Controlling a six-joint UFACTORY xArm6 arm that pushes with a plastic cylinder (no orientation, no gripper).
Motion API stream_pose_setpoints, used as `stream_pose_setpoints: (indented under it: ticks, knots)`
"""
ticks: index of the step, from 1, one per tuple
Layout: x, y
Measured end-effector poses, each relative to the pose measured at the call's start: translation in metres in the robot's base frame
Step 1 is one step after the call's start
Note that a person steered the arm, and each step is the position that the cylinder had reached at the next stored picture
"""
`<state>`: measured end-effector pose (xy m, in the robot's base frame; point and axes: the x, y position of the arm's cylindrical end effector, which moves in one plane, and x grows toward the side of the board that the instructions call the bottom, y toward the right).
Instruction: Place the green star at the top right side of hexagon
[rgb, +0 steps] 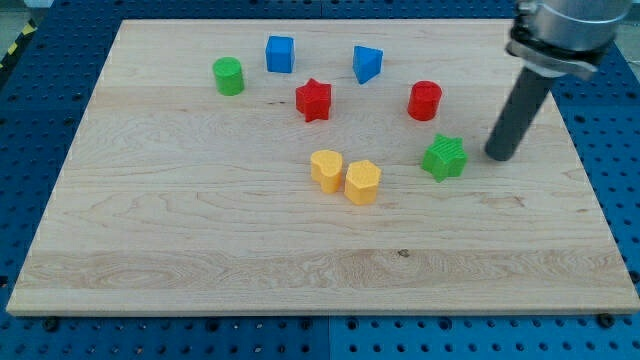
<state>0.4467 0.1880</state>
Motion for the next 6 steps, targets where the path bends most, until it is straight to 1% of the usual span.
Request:
stream_pose_setpoints:
  ticks: [1, 2, 5, 6]
  knots:
    - [0.0, -0.041]
    - [0.0, -0.067]
    - [0.008, -0.102]
    - [-0.019, -0.14]
